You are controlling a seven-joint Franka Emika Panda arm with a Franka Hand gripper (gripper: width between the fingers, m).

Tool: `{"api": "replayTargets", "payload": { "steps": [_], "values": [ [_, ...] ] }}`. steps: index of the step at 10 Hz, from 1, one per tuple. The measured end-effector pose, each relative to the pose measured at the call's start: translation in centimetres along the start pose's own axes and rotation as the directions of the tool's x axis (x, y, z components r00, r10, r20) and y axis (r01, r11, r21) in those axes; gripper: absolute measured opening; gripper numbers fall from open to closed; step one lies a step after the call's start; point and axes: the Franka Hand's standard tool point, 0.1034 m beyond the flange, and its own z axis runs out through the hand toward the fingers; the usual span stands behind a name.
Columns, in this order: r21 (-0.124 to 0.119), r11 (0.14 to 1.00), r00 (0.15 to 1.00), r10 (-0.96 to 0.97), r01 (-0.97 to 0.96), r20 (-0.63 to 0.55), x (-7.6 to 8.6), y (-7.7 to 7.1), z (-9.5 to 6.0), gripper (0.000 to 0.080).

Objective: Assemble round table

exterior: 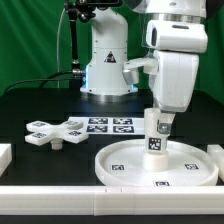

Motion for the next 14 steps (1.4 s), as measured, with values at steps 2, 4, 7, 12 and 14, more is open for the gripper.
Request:
{"api": "replayTargets", "payload": {
  "steps": [2,4,7,12,14],
  "values": [
    [0.001,0.998,0.998,-0.063,0.063,0.001,-0.02,-0.02,0.04,0.0527],
    [0.001,0.997,0.997,-0.080,0.080,0.001,-0.13,-0.03,0.07,0.0403],
    [0.002,0.999,0.999,-0.050,0.050,0.001,-0.16,-0.03,0.08,0.0406],
    [0.008,0.962,0.962,0.272,-0.272,0.004,-0.08,0.06,0.14,0.0407],
    [0.010,0.884,0.884,0.467,-0.467,0.002,-0.05,0.02,0.15,0.0407]
  ]
}}
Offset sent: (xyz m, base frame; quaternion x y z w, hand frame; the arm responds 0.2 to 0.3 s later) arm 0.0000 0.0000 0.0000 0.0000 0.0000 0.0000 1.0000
